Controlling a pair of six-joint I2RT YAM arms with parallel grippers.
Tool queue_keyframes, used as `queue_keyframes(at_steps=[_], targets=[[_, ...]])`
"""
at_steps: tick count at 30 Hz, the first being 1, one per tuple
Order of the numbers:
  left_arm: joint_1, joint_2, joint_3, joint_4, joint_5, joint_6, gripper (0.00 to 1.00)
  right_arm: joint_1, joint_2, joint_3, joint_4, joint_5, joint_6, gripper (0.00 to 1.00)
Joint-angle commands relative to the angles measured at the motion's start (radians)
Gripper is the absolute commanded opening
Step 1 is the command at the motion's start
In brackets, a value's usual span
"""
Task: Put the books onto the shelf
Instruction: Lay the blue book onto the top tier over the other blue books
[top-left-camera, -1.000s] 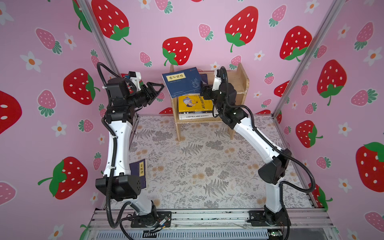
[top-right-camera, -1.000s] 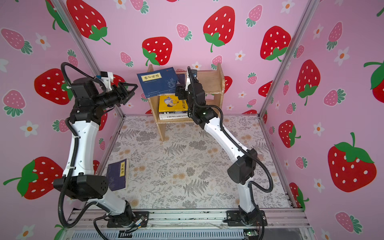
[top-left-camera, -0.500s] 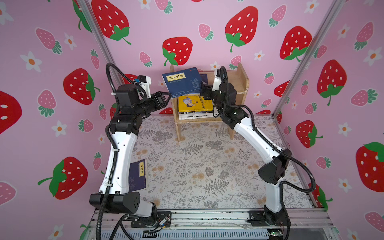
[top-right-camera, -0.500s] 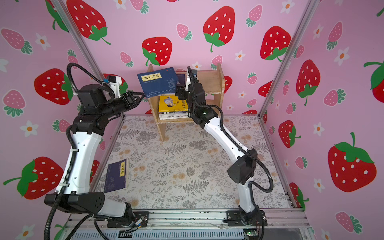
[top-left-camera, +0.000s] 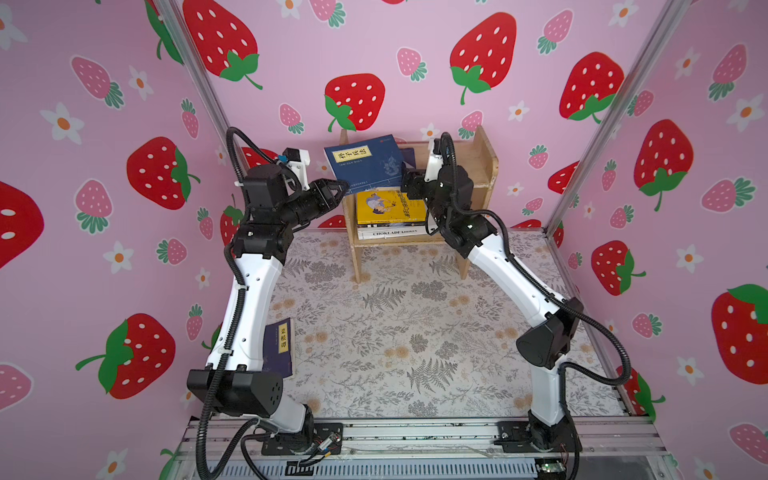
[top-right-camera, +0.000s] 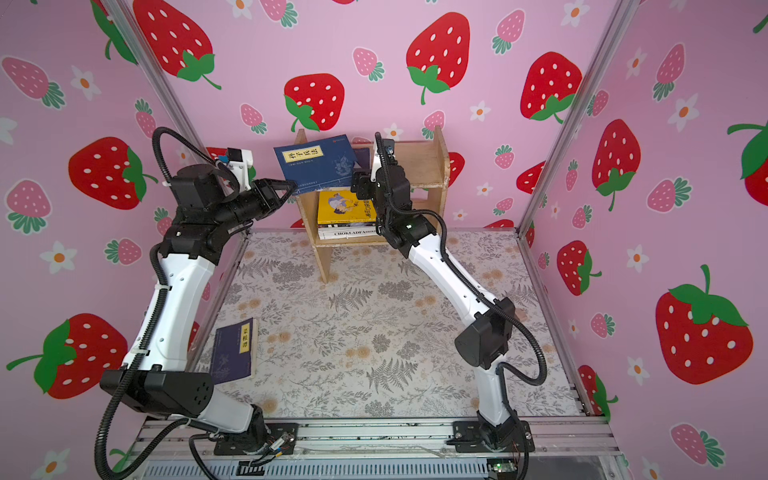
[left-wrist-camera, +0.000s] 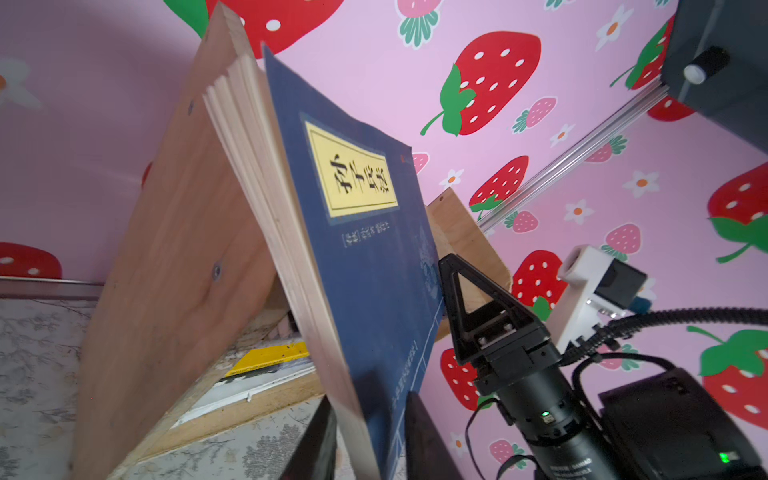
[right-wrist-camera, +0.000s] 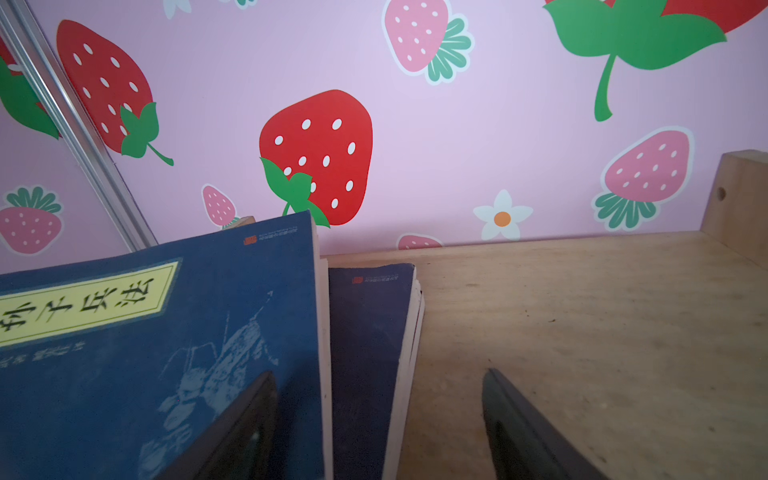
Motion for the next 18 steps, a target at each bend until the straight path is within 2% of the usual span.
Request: queue_keyframes(at_steps=[1, 8, 12, 14, 18], targets=[[-0.003, 0.030, 0.041, 0.085, 0.071, -0.070, 0.21, -0.007, 0.015, -0.008, -0.060, -0.007, 0.013, 0.79], [-0.001, 0.062, 0.092, 0.084, 0.091, -0.087, 0.07, -0.006, -0.003, -0.019, -0.044, -0.027, 0.002, 0.79], [0.004, 0.099, 0.172, 0.035, 0.109, -0.073, 0.07, -0.007, -0.036, -0.041, -0.029, -0.028, -0.008, 0.81], [0.008, 0.118, 0.208, 0.022, 0.136, -0.074, 0.00, -0.008, -0.066, -0.070, -0.008, -0.022, -0.013, 0.84], [0.016, 0.144, 0.255, 0.005, 0.194, -0.093, 0.00, -0.019, -0.139, -0.138, 0.040, -0.019, -0.022, 0.88]])
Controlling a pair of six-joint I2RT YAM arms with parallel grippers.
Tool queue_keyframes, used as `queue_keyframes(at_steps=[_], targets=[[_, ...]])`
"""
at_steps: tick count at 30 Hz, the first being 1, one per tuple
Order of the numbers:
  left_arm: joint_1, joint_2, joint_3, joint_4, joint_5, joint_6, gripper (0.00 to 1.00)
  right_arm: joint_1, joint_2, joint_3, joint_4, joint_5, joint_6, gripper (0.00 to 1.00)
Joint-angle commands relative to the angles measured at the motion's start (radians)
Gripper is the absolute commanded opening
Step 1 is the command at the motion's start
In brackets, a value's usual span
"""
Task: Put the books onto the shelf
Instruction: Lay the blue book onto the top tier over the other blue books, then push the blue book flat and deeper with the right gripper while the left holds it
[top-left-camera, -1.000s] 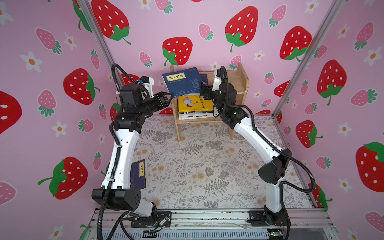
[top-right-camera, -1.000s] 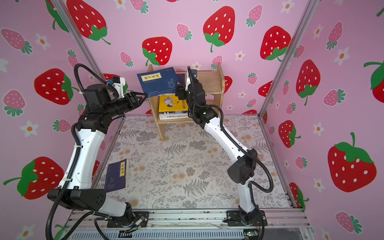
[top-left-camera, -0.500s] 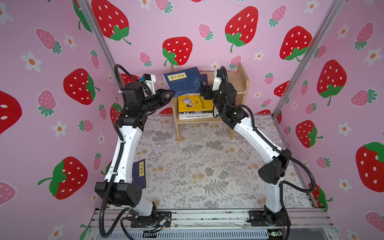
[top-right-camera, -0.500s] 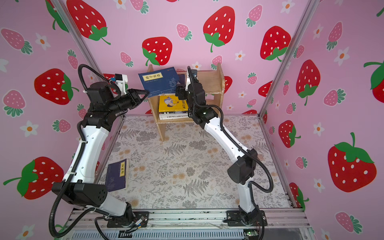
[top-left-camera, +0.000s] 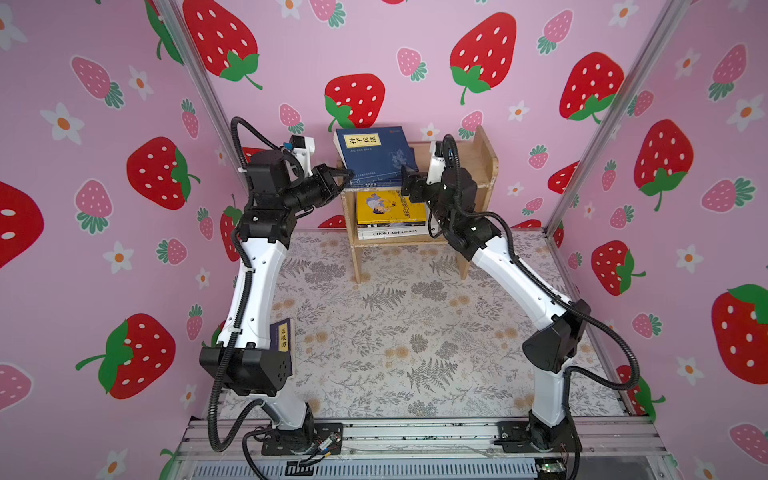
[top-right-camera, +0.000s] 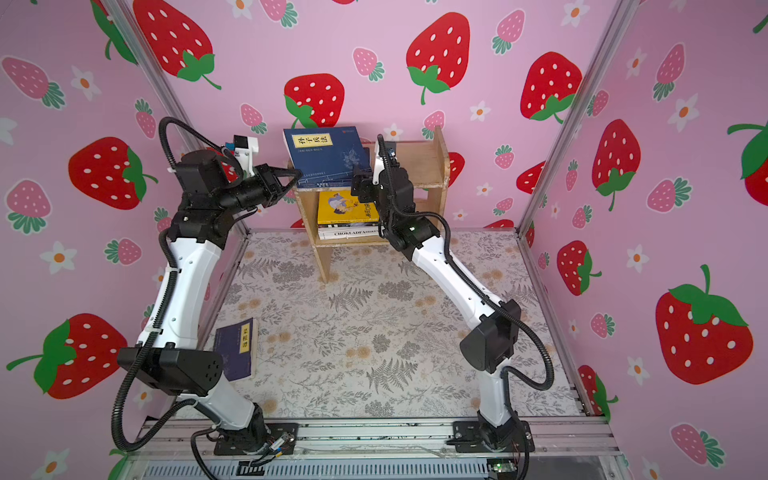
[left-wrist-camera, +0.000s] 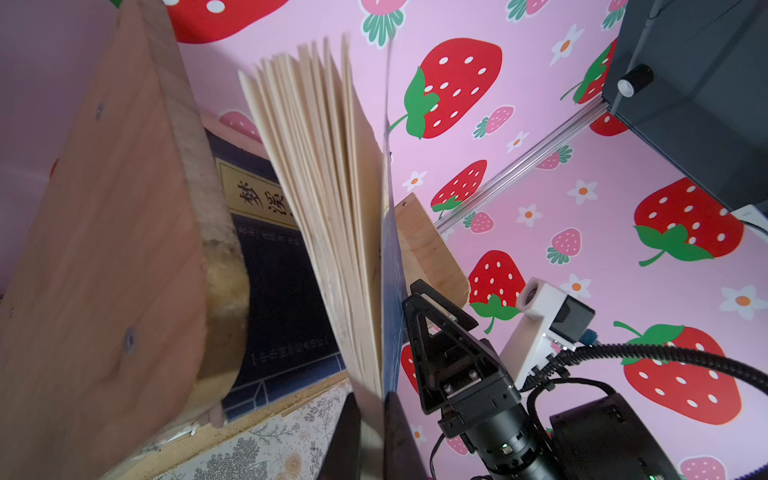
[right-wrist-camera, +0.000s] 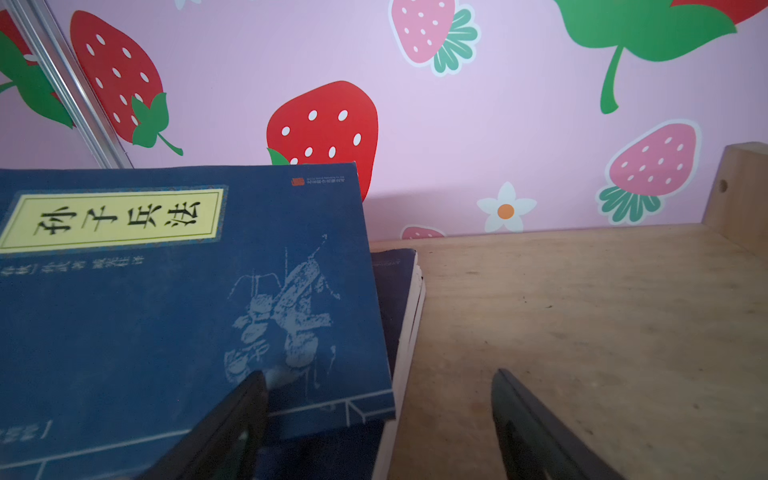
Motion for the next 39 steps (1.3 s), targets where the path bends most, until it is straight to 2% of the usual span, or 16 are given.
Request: queue_keyframes(at_steps=[1, 9, 12, 21, 30, 35, 38, 39], targets=[[0.010, 0.012, 0.074, 0.005, 0.085, -0.017, 0.00, -0.018, -0.079, -0.045, 0.033, 0.003, -0.016, 0.88], [0.054, 0.077, 0.174, -0.047, 0.222, -0.067, 0.00, -0.063, -0.272, -0.284, 0.221, -0.040, 0.039, 0.93], [0.069, 0.103, 0.198, -0.036, 0.262, -0.100, 0.00, -0.086, -0.300, -0.319, 0.246, -0.072, 0.075, 0.93], [0.086, 0.166, 0.245, 0.019, 0.343, -0.191, 0.00, -0.096, -0.190, -0.223, 0.227, -0.174, 0.125, 0.92], [0.097, 0.176, 0.249, -0.003, 0.379, -0.187, 0.00, -0.095, -0.099, -0.128, 0.205, -0.236, 0.178, 0.89], [0.103, 0.187, 0.251, -0.006, 0.385, -0.188, 0.02, -0.094, -0.079, -0.117, 0.200, -0.264, 0.200, 0.83], [0.107, 0.195, 0.256, -0.014, 0.380, -0.186, 0.04, -0.094, -0.069, -0.110, 0.193, -0.285, 0.219, 0.76], [0.109, 0.199, 0.255, -0.016, 0.376, -0.186, 0.09, -0.094, -0.066, -0.111, 0.196, -0.292, 0.230, 0.74]])
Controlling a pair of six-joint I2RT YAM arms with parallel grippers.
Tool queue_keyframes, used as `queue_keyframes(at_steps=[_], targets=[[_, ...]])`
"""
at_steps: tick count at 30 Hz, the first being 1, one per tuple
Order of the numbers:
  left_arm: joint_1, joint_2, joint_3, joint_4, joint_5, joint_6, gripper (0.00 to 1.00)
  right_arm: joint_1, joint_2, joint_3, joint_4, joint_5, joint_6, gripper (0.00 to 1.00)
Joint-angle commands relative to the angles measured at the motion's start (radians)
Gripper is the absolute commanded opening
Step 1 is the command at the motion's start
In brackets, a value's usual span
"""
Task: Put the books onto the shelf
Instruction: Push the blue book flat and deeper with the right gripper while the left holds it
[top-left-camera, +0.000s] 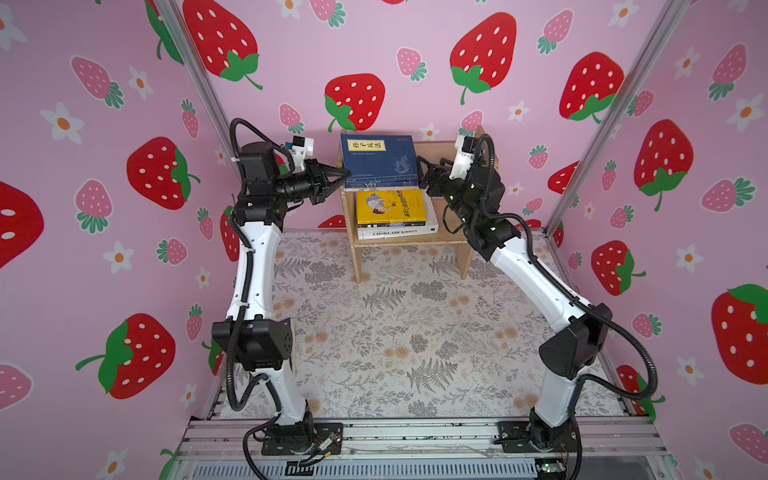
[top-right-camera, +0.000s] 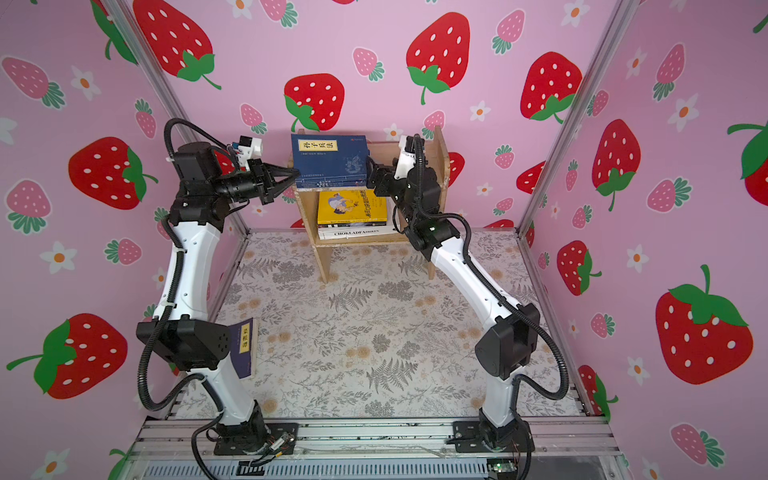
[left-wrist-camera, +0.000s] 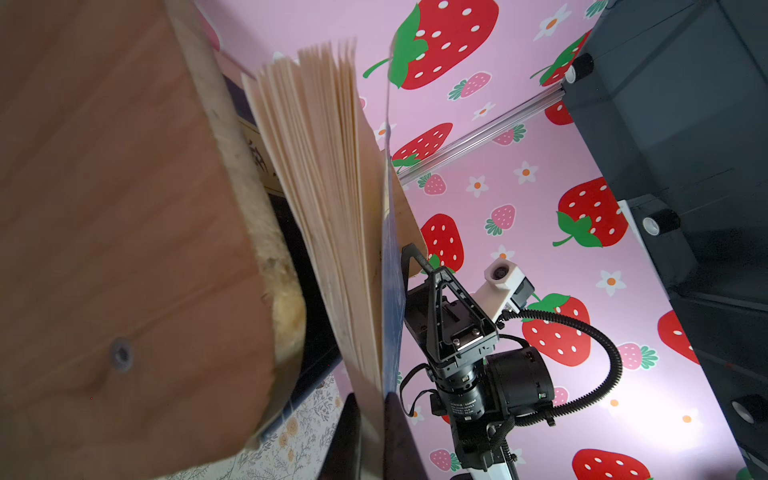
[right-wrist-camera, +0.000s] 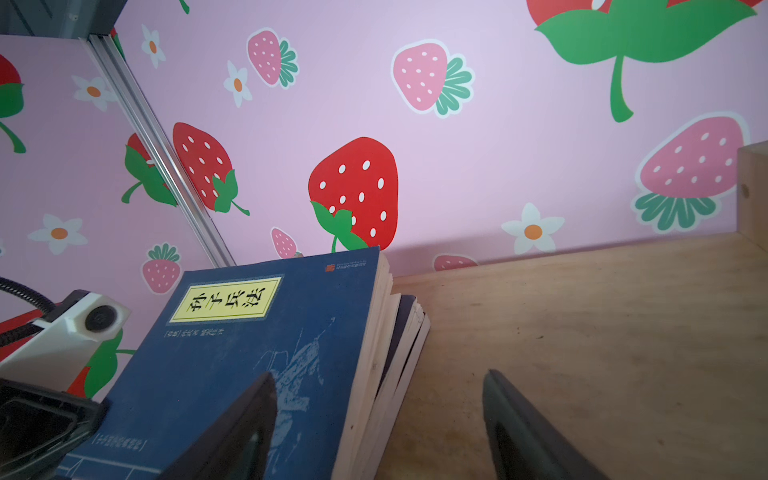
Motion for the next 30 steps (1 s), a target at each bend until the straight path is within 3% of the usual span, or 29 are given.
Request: queue_keyframes(at_steps=[1, 7, 22, 26, 30], targets=[[0.010, 0.010, 0.055, 0.036, 0.028, -0.010, 0.11, 0.002, 0.021, 0.030, 0.017, -0.046, 0.042, 0.72], [0.011, 0.043, 0.091, 0.025, 0.030, -0.021, 0.15, 0.010, 0.052, 0.056, 0.003, -0.066, 0.058, 0.69], [0.066, 0.019, 0.078, 0.016, -0.085, -0.026, 0.50, 0.028, 0.063, 0.060, -0.023, -0.024, 0.042, 0.67], [0.088, -0.018, 0.055, -0.028, -0.146, 0.026, 0.56, 0.030, 0.055, 0.056, -0.033, -0.018, 0.035, 0.66], [0.089, -0.109, -0.042, -0.047, -0.240, 0.154, 0.59, 0.033, 0.043, 0.046, -0.027, -0.013, 0.027, 0.67]])
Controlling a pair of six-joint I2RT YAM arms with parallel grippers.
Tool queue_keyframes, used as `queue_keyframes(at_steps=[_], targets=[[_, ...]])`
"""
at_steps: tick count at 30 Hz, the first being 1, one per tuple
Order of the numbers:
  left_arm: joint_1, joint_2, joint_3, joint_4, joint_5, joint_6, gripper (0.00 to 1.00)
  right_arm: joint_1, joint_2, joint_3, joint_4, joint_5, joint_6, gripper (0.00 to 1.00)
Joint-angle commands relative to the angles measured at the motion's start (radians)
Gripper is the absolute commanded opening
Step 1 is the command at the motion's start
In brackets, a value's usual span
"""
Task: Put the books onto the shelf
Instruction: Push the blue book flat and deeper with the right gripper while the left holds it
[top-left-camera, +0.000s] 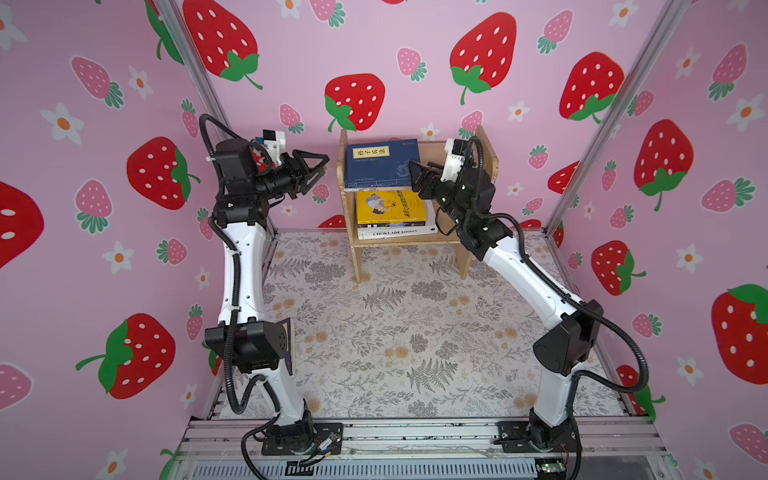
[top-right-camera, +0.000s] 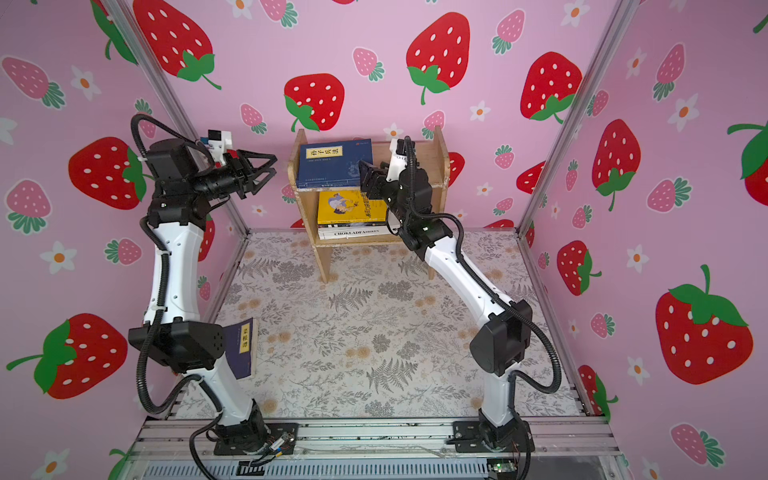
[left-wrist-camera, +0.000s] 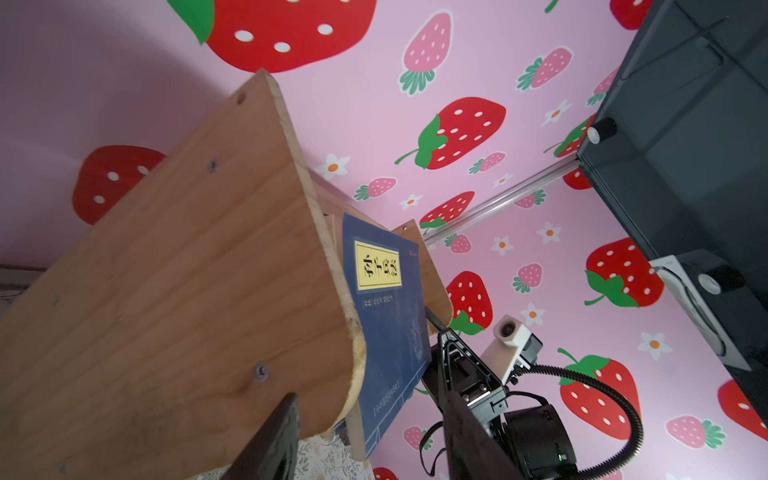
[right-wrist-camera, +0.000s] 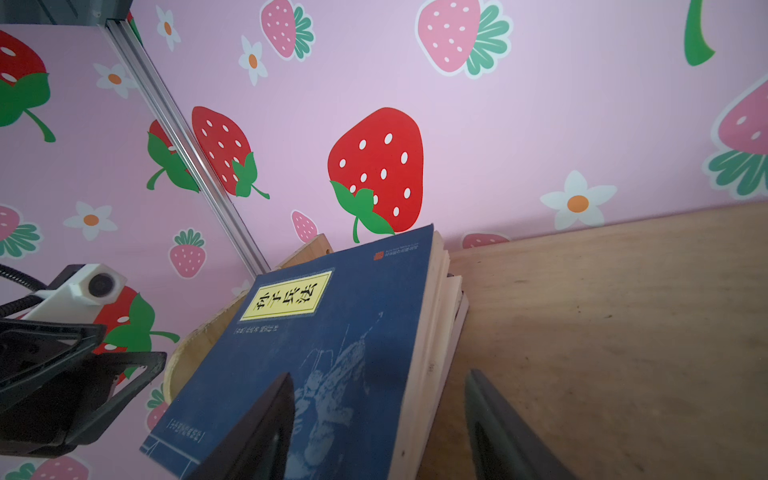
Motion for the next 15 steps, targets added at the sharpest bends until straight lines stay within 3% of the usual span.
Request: queue_keyframes(at_steps=[1, 7, 10, 15], targets=[[-0.012, -0.111, -0.088, -0.006, -0.097, 0.152, 0.61, 0.007, -0.001, 0.017, -0.009, 0.013, -0.016, 0.67], [-0.089, -0.386, -0.419, 0.017, -0.324, 0.512, 0.78, 0.006, -0.011, 0.029, -0.012, -0.069, -0.070, 0.77], [-0.121, -0.470, -0.554, 0.083, -0.418, 0.558, 0.82, 0.007, -0.027, 0.014, -0.013, -0.068, -0.075, 0.81], [-0.180, -0.520, -0.668, 0.186, -0.564, 0.613, 0.82, 0.008, -0.049, -0.028, 0.012, -0.075, -0.042, 0.78]])
